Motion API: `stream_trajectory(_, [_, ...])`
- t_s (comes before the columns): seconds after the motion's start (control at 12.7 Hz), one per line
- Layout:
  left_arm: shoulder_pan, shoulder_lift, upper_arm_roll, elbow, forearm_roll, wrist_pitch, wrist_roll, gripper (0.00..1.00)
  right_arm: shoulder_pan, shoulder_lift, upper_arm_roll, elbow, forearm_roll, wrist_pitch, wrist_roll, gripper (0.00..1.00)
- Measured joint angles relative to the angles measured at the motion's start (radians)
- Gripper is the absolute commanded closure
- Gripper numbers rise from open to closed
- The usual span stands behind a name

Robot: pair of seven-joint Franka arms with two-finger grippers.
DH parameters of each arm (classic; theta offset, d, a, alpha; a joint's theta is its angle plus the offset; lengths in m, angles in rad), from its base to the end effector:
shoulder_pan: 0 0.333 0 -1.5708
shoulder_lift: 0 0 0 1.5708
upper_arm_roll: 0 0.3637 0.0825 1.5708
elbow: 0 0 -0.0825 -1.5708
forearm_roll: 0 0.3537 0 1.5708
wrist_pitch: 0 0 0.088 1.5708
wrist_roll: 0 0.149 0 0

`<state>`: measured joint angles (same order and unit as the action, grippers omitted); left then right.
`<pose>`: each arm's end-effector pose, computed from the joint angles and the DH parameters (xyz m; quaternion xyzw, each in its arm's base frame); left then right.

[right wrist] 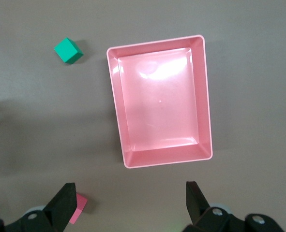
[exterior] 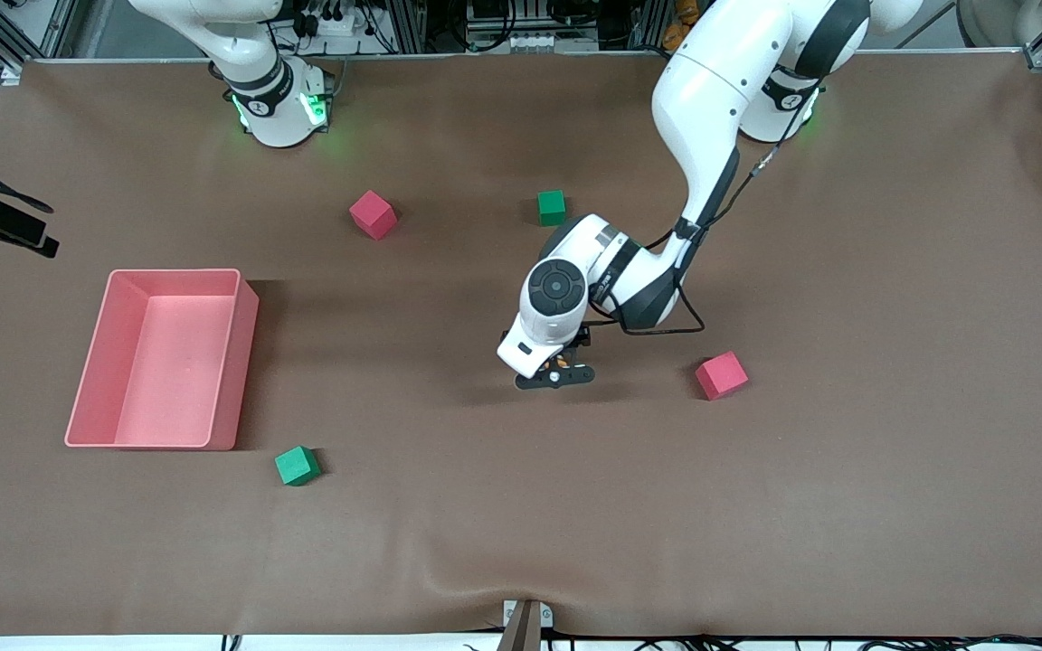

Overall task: Place and upright button with both arms
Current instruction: 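Grasp the lying button's base with the left gripper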

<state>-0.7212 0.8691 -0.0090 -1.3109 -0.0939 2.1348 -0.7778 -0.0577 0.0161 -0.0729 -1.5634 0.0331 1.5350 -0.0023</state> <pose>0.5547 -0.5044 0.2176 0.9975 0.0512 -0.0456 0.0156 0.5203 -0.0629 0.6221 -0.9976 0.0639 0.0211 0.0174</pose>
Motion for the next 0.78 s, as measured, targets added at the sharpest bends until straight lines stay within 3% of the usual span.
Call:
stream_trajectory(0.16, [0.001, 0.002, 0.004, -0.013, 0.027, 0.000, 0.000, 0.02, -0.001, 0.000, -0.003, 0.022, 0.000, 0.002, 0.000, 0.00])
stream_trajectory(0.78, [-0.001, 0.002, 0.005, -0.056, 0.052, -0.001, 0.000, 0.22, 0.036, 0.000, 0.008, 0.035, 0.002, 0.046, 0.000, 0.00])
